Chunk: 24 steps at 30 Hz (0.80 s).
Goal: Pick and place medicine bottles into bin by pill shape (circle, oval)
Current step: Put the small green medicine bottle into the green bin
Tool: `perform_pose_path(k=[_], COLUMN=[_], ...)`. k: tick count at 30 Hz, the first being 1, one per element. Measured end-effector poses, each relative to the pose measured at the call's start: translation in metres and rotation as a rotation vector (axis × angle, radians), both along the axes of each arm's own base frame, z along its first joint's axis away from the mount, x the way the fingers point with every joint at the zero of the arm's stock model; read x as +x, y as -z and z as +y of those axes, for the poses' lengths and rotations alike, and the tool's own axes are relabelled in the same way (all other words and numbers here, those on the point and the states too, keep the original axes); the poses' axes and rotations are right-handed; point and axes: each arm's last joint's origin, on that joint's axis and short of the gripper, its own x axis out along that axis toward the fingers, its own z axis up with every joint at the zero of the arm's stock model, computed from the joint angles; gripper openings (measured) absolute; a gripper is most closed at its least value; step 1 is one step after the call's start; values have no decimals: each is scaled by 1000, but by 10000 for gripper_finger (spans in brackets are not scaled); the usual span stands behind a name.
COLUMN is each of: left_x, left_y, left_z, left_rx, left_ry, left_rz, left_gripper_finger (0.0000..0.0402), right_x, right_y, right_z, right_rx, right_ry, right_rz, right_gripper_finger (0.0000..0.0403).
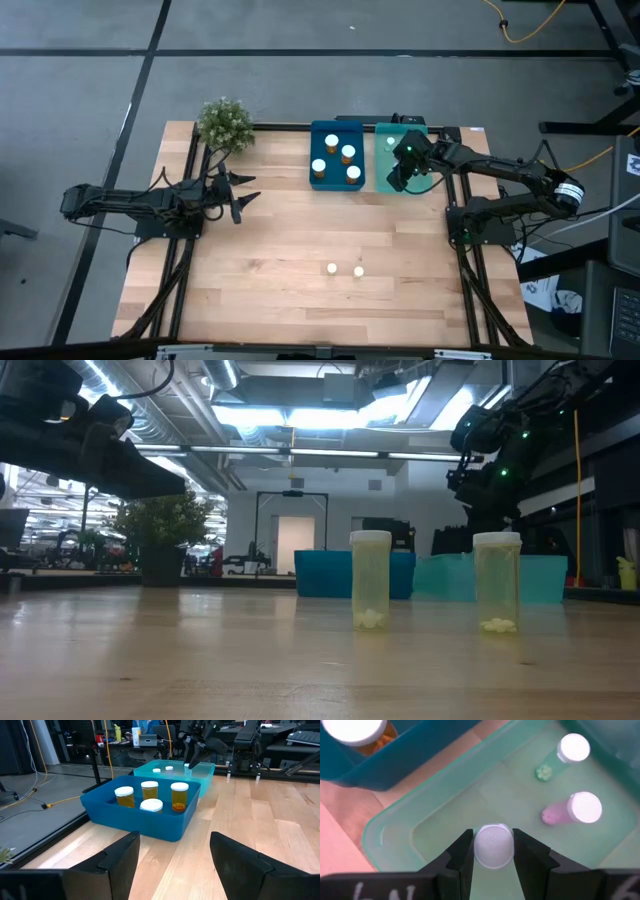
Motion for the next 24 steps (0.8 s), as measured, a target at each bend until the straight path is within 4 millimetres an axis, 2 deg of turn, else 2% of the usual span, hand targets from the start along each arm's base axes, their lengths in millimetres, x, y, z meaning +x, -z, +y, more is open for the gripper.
perform_pose_path(k=[6,15,24], left_x=[0,0,0], left_y=[0,0,0], left_z=[0,0,0], left_rx=[0,0,0], left_ry=[0,0,0], left_rz=[0,0,0], left_gripper_finger=[234,234,234], right_x=[11,12,12], right_y=[14,16,16], right_z=[-8,-9,-9], right_rx=[-13,-9,0], right_ry=[-14,-13,6], right_rz=[26,35,26], right_gripper_finger=[118,119,164])
